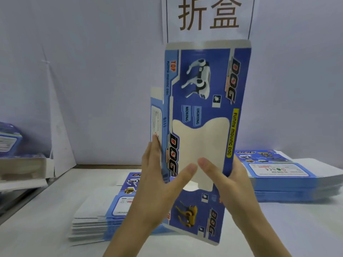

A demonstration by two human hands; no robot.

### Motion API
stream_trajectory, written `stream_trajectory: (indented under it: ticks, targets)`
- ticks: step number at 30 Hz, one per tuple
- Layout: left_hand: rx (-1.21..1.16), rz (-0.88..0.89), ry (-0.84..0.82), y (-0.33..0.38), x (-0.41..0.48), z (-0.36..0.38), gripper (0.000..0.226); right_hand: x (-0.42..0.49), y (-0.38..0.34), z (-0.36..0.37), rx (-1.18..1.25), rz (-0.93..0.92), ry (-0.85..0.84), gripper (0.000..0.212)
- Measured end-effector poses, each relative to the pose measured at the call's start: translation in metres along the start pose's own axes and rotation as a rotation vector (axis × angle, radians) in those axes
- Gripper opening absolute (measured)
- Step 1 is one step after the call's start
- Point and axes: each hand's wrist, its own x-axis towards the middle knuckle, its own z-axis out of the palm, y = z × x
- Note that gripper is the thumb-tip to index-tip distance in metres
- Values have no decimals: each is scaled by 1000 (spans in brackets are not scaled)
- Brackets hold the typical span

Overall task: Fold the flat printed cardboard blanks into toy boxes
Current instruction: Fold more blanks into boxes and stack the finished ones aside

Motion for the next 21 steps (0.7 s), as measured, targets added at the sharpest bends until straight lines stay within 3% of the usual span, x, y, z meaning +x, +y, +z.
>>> stream_trajectory:
  ticks: [2, 4, 6, 8, 10, 12, 14, 18, 19, 21]
  targets:
    - [-40, 13, -35, 4, -4, 5, 89, -3, 6, 5, -68, -66, 52, 14]
    - [-39, 46, -124, 4, -12, 14, 93, -8, 14, 14, -183, -116, 78, 11]
    - [-21, 91, -153, 2, -17, 23, 103, -14, 15, 24, -156, -177, -41, 32]
    - [-83, 103, -85, 1, -15, 24, 98, -16, 14, 27, -177, -226, -206, 61]
    - [-234, 98, 33, -1, -6, 13, 67, -14, 14, 22, -311, -285, -331, 76]
    - [-295, 99, 117, -3, 5, -8, 36, -10, 12, 10, -385, -308, -354, 76]
    - [-336, 70, 155, -7, 13, -30, 23, -4, 5, -1, -361, -269, -254, 71]
    - [-457, -68, 141, -18, 20, -46, 32, 7, 0, -21, -226, -55, -10, 81]
    - [-478, -90, 135, -19, 19, -45, 37, 8, -1, -24, -135, 50, -47, 82]
    - [-482, -103, 100, -19, 18, -40, 46, 7, -5, -27, 36, 195, -211, 64]
